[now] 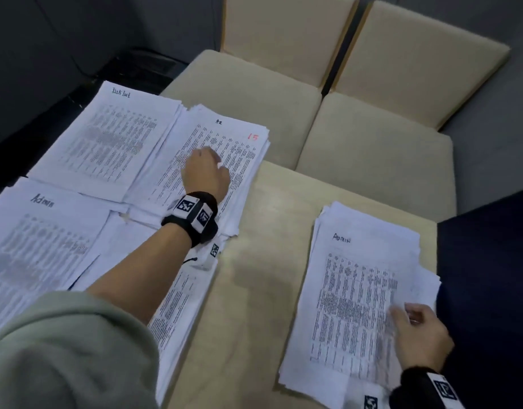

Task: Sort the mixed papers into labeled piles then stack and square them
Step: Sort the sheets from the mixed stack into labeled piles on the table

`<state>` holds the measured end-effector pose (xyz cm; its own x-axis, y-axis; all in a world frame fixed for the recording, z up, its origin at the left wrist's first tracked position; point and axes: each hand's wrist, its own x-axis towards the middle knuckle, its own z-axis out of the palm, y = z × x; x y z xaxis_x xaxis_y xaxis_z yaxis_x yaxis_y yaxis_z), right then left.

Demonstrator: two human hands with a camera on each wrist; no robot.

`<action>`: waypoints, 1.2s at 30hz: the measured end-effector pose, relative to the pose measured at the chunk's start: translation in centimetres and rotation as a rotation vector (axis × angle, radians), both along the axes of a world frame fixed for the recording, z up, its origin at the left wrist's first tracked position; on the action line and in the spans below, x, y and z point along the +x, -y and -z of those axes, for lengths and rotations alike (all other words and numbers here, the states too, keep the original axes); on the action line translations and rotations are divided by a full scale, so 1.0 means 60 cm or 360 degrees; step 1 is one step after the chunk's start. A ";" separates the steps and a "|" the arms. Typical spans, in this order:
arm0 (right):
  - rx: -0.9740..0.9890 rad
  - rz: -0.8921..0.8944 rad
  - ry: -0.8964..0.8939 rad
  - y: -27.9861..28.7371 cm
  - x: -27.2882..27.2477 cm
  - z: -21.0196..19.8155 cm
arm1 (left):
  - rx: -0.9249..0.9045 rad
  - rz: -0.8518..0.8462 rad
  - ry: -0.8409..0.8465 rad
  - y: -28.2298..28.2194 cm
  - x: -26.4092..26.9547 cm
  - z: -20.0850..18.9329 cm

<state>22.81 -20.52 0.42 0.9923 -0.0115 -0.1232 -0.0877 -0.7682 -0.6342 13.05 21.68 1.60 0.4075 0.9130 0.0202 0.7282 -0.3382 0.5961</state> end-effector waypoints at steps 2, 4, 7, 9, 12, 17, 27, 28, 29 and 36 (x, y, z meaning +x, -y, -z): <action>0.0142 -0.0060 0.0002 0.015 -0.004 -0.003 | -0.0204 0.0194 0.0096 0.080 0.013 -0.003; 0.0266 -0.0108 -0.0049 0.035 -0.005 0.000 | -0.0399 0.0394 0.0017 0.160 0.024 0.007; 0.0452 0.0023 -0.0140 0.074 -0.005 0.013 | -0.0599 0.0607 -0.0242 0.266 0.033 0.036; 0.0528 0.0208 -0.0209 0.100 -0.010 0.020 | -0.0662 0.0643 -0.0427 0.320 0.031 0.055; 0.0712 0.0428 -0.0357 0.133 -0.023 0.029 | -0.0611 0.0603 -0.0612 0.378 0.028 0.075; 0.0823 0.0355 -0.0427 0.160 -0.030 0.038 | -0.0486 0.0530 -0.0661 0.442 0.016 0.101; 0.1091 0.0106 -0.0474 0.162 -0.032 0.032 | -0.0340 0.0181 -0.0055 0.410 -0.060 0.070; 0.1149 0.0097 -0.0572 0.157 -0.029 0.027 | -0.0376 0.0237 0.0086 0.408 -0.067 0.061; 0.1225 0.0081 -0.0662 0.151 -0.023 0.027 | -0.0453 0.0316 0.0196 0.406 -0.070 0.052; 0.1575 0.0135 -0.1045 0.113 -0.004 -0.022 | -0.1401 0.0815 0.0443 0.409 -0.068 0.013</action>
<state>22.55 -27.29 1.74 0.7369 0.3122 -0.5995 -0.6438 0.0539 -0.7633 8.99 -2.86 0.84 0.8313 0.3714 -0.4135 0.4204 0.0665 0.9049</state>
